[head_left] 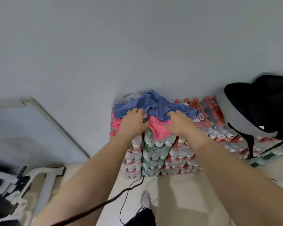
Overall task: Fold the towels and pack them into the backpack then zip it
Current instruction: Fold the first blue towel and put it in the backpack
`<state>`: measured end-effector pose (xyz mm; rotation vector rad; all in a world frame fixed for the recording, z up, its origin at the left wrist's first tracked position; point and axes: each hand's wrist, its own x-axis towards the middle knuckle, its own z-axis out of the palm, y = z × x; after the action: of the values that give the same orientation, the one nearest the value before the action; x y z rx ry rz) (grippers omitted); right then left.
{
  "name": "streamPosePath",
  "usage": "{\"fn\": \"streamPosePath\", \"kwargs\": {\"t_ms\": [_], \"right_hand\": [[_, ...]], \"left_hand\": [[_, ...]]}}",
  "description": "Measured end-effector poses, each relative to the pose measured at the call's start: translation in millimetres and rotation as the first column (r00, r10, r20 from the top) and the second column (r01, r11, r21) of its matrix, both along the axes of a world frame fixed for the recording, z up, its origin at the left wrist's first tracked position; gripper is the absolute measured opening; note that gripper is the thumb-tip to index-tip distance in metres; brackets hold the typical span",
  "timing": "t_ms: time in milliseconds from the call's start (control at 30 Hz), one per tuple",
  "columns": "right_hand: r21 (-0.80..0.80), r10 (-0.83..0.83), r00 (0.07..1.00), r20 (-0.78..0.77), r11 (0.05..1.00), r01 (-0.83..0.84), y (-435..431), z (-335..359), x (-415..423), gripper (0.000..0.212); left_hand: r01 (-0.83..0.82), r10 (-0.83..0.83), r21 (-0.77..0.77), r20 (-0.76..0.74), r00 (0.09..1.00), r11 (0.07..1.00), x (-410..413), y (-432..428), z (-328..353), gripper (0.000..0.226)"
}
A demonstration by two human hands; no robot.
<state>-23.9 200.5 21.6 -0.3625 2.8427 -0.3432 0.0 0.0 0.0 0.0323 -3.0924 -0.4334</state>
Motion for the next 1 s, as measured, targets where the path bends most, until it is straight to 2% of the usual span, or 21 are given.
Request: {"fn": "streamPosePath", "kwargs": {"t_ms": [100, 167, 233, 367, 433, 500, 667, 900, 1000], "right_hand": [[-0.089, 0.021, 0.999, -0.035, 0.996, -0.024, -15.9, -14.6, -43.9, 0.029], [-0.081, 0.031, 0.999, -0.030, 0.996, -0.034, -27.1, -26.3, -68.2, 0.013], [-0.096, 0.045, 0.997, -0.055, 0.994, -0.050, -36.6, -40.8, -89.1, 0.014], [-0.106, 0.104, 0.991, -0.085, 0.988, -0.113, -51.4, -63.3, -114.5, 0.036], [-0.110, 0.126, 0.977, -0.172, 0.983, -0.146, -55.2, -69.6, -122.4, 0.024], [-0.161, 0.152, 0.959, -0.238, 0.968, -0.193, -54.2, -73.0, -127.3, 0.011], [-0.423, 0.194, 0.973, -0.129, 0.876, -0.231, -44.8, -62.7, -131.1, 0.011], [-0.434, 0.277, 0.954, -0.118, 0.849, -0.301, -34.2, -33.9, -163.9, 0.008], [-0.445, 0.330, 0.944, -0.021, 0.842, -0.304, -25.6, -21.5, -180.6, 0.017]], "left_hand": [[-0.042, 0.035, -0.102, -0.075, 0.997, 0.994, -46.3, -2.4, -22.8, 0.033], [-0.057, 0.040, -0.158, -0.109, 0.993, 0.986, -68.4, -1.5, -35.9, 0.020], [-0.073, 0.052, -0.179, -0.120, 0.991, 0.981, -85.5, -3.3, -47.8, 0.015], [-0.076, 0.050, -0.231, -0.114, 0.992, 0.970, -100.6, -8.2, -67.7, 0.012], [-0.055, 0.023, -0.246, -0.129, 0.991, 0.968, -103.9, -9.5, -75.3, 0.014], [-0.073, 0.041, -0.220, -0.147, 0.988, 0.973, -101.6, -11.2, -80.2, 0.019], [-0.133, 0.115, -0.095, -0.174, 0.978, 0.987, -87.6, -3.5, -73.0, 0.028], [-0.272, 0.290, 0.103, -0.269, 0.919, 0.957, -91.7, -15.9, -48.2, 0.011], [-0.309, 0.341, 0.161, -0.244, 0.908, 0.937, -100.9, -29.6, -23.1, 0.011]]}}
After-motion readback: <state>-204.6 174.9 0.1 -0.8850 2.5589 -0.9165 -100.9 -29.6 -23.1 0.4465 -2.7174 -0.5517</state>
